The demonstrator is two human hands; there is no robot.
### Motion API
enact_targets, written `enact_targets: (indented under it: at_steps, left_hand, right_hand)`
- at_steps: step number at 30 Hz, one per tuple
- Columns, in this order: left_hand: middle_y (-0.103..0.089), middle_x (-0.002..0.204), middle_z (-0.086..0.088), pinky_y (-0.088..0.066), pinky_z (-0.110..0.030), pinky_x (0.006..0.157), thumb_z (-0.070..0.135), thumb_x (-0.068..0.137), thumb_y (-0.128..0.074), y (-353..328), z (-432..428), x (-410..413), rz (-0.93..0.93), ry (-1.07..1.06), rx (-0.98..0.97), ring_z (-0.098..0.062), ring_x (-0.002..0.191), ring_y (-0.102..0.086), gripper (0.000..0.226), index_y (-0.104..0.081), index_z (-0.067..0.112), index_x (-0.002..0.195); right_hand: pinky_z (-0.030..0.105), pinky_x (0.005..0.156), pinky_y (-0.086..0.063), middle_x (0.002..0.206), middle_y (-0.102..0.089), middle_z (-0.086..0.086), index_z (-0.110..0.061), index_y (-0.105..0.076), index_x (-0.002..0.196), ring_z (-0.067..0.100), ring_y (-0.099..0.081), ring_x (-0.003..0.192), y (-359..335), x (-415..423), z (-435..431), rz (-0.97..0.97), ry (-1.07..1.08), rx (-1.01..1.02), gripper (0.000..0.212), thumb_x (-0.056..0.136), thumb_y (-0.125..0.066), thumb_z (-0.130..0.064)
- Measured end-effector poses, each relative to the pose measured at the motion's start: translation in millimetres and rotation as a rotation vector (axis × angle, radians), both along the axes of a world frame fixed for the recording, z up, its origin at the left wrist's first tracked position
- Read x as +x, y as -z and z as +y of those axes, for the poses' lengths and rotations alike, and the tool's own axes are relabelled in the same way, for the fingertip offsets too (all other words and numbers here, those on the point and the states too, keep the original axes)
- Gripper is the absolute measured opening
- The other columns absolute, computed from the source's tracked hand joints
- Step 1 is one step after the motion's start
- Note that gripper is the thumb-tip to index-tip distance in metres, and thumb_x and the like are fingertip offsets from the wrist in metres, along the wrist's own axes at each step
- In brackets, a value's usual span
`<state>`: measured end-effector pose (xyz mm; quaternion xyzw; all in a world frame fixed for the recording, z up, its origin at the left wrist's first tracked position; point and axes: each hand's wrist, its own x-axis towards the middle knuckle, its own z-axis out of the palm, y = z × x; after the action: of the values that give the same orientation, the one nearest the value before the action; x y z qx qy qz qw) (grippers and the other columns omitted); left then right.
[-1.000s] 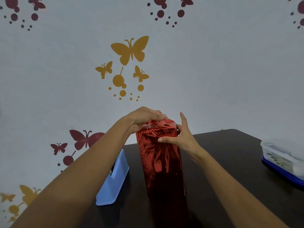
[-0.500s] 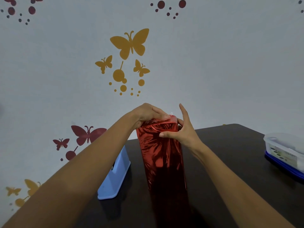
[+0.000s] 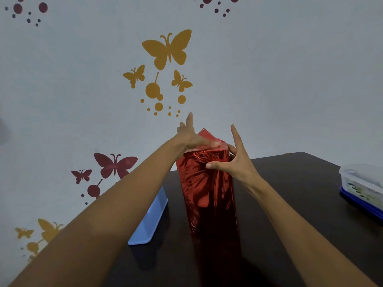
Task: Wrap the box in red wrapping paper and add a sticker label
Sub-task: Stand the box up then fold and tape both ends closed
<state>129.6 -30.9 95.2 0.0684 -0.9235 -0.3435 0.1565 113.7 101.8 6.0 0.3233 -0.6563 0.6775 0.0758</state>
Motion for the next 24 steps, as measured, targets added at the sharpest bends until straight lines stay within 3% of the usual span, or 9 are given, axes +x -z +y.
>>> enact_targets:
  at_steps: [6, 11, 13, 16, 18, 19, 21, 22, 24]
  left_hand:
    - [0.018, 0.157, -0.015, 0.000, -0.052, 0.117, 0.049, 0.070, -0.078, 1.0, 9.9, -13.6, -0.078, -0.141, -0.072, -0.028, 0.144, 0.019, 0.130, 0.023, 0.021, 0.147]
    - [0.009, 0.159, -0.014, 0.009, -0.054, 0.113, 0.069, 0.079, -0.053, 14.2, 10.6, -12.0, -0.043, -0.239, -0.266, -0.027, 0.146, 0.010, 0.110, 0.018, 0.020, 0.149]
    - [0.007, 0.159, -0.010, 0.004, -0.052, 0.115, 0.068, 0.082, -0.049, 8.5, 14.1, -4.6, 0.016, -0.127, -0.084, -0.025, 0.147, 0.007, 0.104, 0.012, 0.019, 0.150]
    - [-0.017, 0.158, -0.002, -0.015, -0.045, 0.115, 0.065, 0.090, -0.034, -5.8, -0.9, 19.0, 0.297, 0.045, 0.386, -0.022, 0.145, -0.016, 0.078, -0.015, 0.021, 0.151]
    - [-0.026, 0.155, 0.001, -0.020, -0.042, 0.113, 0.068, 0.084, -0.038, -0.3, -25.4, 40.4, 0.425, 0.128, 0.374, -0.018, 0.141, -0.027, 0.080, -0.020, 0.026, 0.150]
    - [-0.026, 0.155, 0.001, -0.021, -0.041, 0.115, 0.065, 0.079, -0.045, 9.0, -41.6, 48.9, 0.389, 0.190, 0.352, -0.016, 0.140, -0.029, 0.085, -0.015, 0.029, 0.150]
    - [-0.025, 0.153, 0.004, -0.022, -0.039, 0.115, 0.047, 0.075, -0.065, 38.4, -66.0, 64.2, 0.134, 0.314, 0.359, -0.015, 0.139, -0.030, 0.098, -0.004, 0.032, 0.151]
    - [-0.027, 0.150, 0.007, -0.024, -0.037, 0.115, 0.034, 0.073, -0.077, 54.8, -72.5, 67.9, 0.004, 0.352, 0.370, -0.014, 0.138, -0.032, 0.108, -0.003, 0.031, 0.151]
    - [-0.041, 0.145, 0.005, -0.034, -0.036, 0.110, 0.020, 0.064, -0.085, 83.0, -74.7, 66.0, -0.123, 0.373, 0.386, -0.015, 0.132, -0.044, 0.108, -0.019, 0.025, 0.149]
  right_hand:
    - [0.028, 0.105, -0.031, 0.142, -0.044, 0.007, -0.041, -0.005, 0.147, 0.011, -0.040, 0.126, 2.2, -4.5, 3.4, 0.021, 0.002, -0.007, 0.120, 0.061, -0.084, -0.016]
    - [0.029, 0.103, -0.042, 0.121, -0.056, -0.006, -0.039, -0.002, 0.148, 0.001, -0.056, 0.108, 4.0, -2.9, -0.3, 0.041, 0.003, 0.016, 0.124, 0.057, -0.085, -0.020]
    - [0.035, 0.107, -0.040, 0.131, -0.054, 0.001, -0.042, 0.001, 0.147, 0.009, -0.054, 0.119, 6.0, -1.2, 0.8, 0.016, -0.003, -0.011, 0.129, 0.053, -0.085, -0.027]
    - [0.045, 0.110, -0.034, 0.145, -0.042, 0.006, -0.044, 0.004, 0.146, 0.016, -0.044, 0.130, 7.5, 0.6, 4.1, -0.023, -0.039, -0.054, 0.132, 0.049, -0.085, -0.029]
    - [0.037, 0.111, -0.034, 0.151, -0.033, 0.005, -0.044, 0.005, 0.146, 0.013, -0.039, 0.133, 7.7, 0.0, 6.3, -0.028, -0.049, -0.049, 0.129, 0.055, -0.084, -0.023]
    - [0.026, 0.106, -0.037, 0.152, -0.030, 0.004, -0.042, 0.005, 0.147, 0.008, -0.038, 0.130, 8.5, -1.9, 6.8, -0.034, -0.054, -0.054, 0.126, 0.060, -0.083, -0.017]
    - [0.001, 0.083, -0.041, 0.151, -0.030, 0.000, -0.037, 0.004, 0.149, -0.004, -0.042, 0.116, 8.8, -5.0, 7.4, -0.044, -0.068, -0.079, 0.119, 0.069, -0.078, -0.005]
    - [-0.004, 0.072, -0.040, 0.150, -0.032, -0.001, -0.034, 0.003, 0.149, -0.011, -0.044, 0.106, 9.1, -6.5, 6.6, -0.051, -0.077, -0.085, 0.116, 0.071, -0.076, -0.002]
    - [-0.002, 0.068, -0.042, 0.150, -0.033, -0.003, -0.034, 0.000, 0.150, -0.017, -0.045, 0.100, 9.7, -8.8, 5.0, -0.064, -0.096, -0.095, 0.112, 0.072, -0.074, -0.002]
